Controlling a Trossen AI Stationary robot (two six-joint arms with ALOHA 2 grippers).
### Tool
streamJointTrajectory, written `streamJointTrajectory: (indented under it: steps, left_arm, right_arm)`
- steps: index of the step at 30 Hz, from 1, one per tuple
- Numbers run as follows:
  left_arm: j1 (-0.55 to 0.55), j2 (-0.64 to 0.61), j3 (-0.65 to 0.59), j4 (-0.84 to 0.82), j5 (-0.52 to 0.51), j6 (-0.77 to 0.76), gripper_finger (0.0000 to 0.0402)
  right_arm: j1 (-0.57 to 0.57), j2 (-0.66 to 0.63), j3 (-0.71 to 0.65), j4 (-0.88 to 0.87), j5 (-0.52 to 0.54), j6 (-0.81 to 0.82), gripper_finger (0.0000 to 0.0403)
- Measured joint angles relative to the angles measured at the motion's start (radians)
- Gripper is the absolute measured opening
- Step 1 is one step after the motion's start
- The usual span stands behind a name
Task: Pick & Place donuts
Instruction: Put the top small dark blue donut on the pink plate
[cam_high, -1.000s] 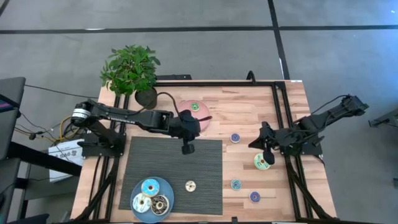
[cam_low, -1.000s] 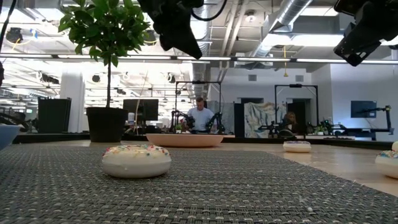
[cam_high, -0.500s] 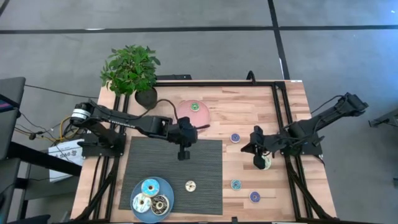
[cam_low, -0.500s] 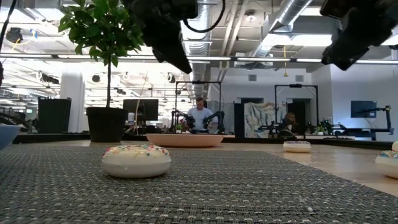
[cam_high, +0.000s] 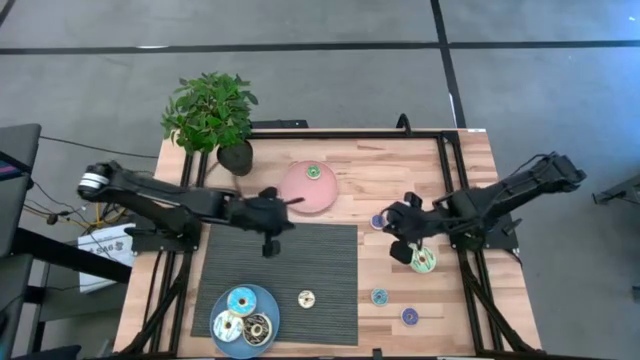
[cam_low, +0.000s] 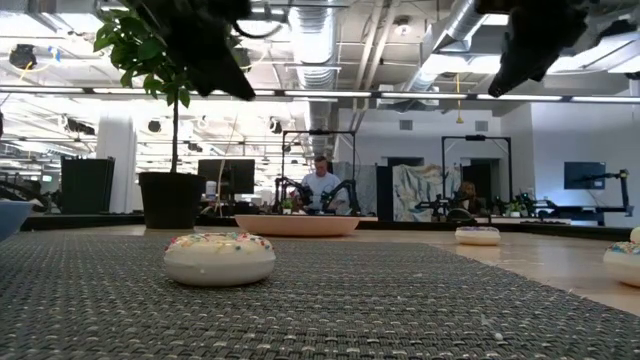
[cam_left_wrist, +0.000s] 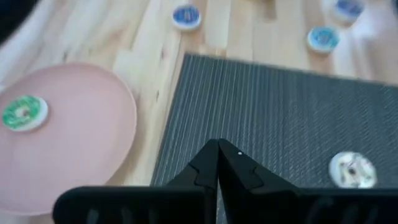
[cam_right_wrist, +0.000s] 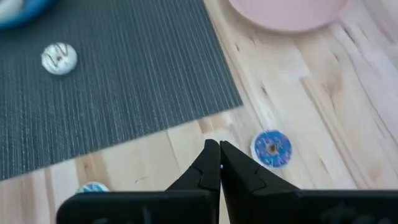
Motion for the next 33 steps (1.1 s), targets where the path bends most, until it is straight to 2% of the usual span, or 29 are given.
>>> streamJointTrajectory:
  steps: [7,12,15,25,33]
  left_arm:
    - [0.000,-0.194,-0.095,0.011,-0.018,-0.013,0.0000]
    - [0.000,-0.257,-0.121,0.003,-0.025,-0.014,0.0000]
    - [0.000,-0.266,-0.123,-0.019,-0.024,-0.014,0.0000]
    - [0.000,-0.265,-0.123,-0.041,-0.021,-0.006,0.0000]
    - [0.000,-0.264,-0.123,-0.055,-0.023,-0.012,0.0000]
  right_arm:
    - [-0.107,0.148,0.128,-0.095,-0.109,-0.058,0.0000]
    - [-0.173,0.206,0.132,-0.110,-0.184,-0.021,0.0002]
    - [-0.204,0.228,0.132,-0.108,-0.193,-0.009,0.0021]
    - [-0.328,0.339,0.132,-0.155,-0.188,0.133,0.0165]
    - [-0.336,0.462,0.104,-0.151,-0.181,0.195,0.0304]
